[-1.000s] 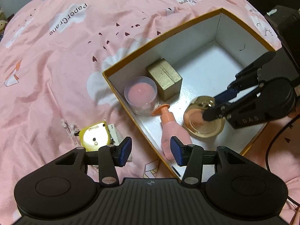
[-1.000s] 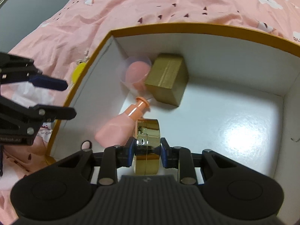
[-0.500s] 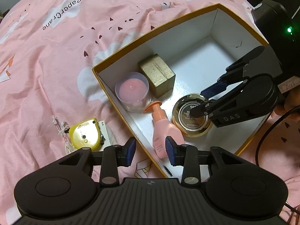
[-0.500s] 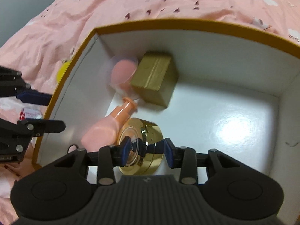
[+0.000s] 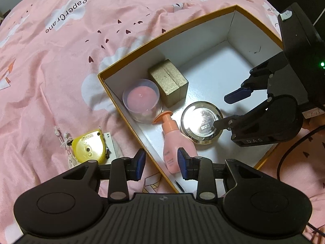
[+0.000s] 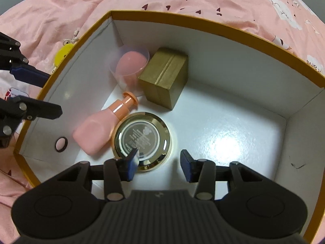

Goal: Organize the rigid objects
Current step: 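Lower the compact and pink bottle into the box and open both tools, then move the right tool to the yellow tape measure and close on it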

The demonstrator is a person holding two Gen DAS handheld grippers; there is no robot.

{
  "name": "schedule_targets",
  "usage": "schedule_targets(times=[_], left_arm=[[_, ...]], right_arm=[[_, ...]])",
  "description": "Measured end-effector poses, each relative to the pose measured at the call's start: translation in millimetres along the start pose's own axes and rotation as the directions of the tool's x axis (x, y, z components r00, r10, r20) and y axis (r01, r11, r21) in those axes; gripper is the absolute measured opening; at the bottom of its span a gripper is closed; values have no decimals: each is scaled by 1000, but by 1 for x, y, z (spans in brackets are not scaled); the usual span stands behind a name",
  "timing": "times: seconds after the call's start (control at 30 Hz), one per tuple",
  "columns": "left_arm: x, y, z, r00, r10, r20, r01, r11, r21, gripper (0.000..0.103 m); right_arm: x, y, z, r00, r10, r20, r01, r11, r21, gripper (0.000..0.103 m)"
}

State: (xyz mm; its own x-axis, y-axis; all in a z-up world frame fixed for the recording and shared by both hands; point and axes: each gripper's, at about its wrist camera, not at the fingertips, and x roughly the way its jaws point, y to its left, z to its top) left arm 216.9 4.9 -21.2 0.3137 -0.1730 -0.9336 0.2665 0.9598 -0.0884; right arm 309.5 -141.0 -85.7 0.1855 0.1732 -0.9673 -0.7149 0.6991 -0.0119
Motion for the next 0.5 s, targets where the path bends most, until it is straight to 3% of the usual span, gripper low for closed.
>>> schedule_targets(times=[0.17, 0.5], left_arm=[[1, -1, 6, 1000, -6, 7, 6, 1000, -7, 39], [7, 4, 14, 1000, -16, -8, 16, 1000, 9, 39]], right_arm=[[-1, -8, -4, 1000, -6, 2, 6, 1000, 25, 54], [-6, -16, -3, 997, -13, 70, 6, 995, 102, 54]])
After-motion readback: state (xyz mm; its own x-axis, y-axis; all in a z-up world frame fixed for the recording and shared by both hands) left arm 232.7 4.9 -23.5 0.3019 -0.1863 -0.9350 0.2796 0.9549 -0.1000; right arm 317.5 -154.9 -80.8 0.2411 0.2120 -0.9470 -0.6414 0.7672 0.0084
